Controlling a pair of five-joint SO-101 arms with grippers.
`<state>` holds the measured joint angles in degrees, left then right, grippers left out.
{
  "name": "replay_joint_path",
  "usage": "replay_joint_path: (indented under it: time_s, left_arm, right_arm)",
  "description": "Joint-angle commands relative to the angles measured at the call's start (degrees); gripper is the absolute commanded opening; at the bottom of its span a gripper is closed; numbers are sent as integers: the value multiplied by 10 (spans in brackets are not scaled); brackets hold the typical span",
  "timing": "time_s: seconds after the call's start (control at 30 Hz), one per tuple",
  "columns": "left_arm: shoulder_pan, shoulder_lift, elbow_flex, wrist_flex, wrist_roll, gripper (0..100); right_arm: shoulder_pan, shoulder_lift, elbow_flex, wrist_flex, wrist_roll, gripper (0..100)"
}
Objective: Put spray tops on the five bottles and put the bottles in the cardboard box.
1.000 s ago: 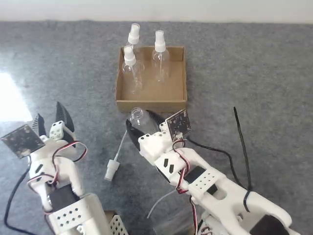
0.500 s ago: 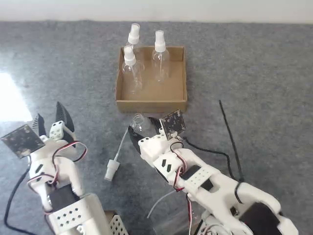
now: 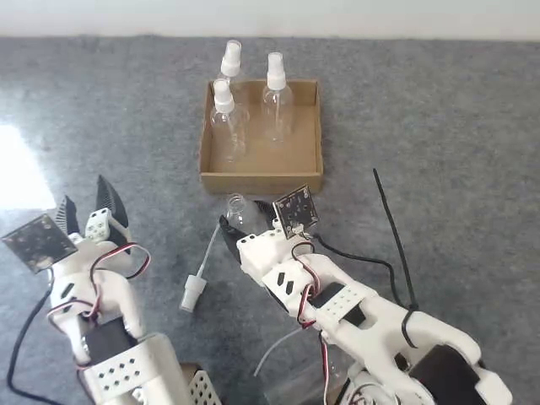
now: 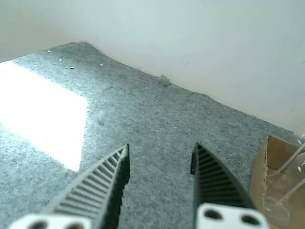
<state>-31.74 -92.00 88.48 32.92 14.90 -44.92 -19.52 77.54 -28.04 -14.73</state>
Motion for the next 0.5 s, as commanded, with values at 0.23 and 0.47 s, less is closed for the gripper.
replay_joint_path:
  time_s: [0.23, 0.47]
  left_arm:
    - [-2, -8, -4, -16, 4, 202]
    - [-2, -8, -4, -16, 4, 202]
  right_arm:
    - [8, -11, -29, 49, 53, 96]
    - [8, -75, -29, 133, 53, 139]
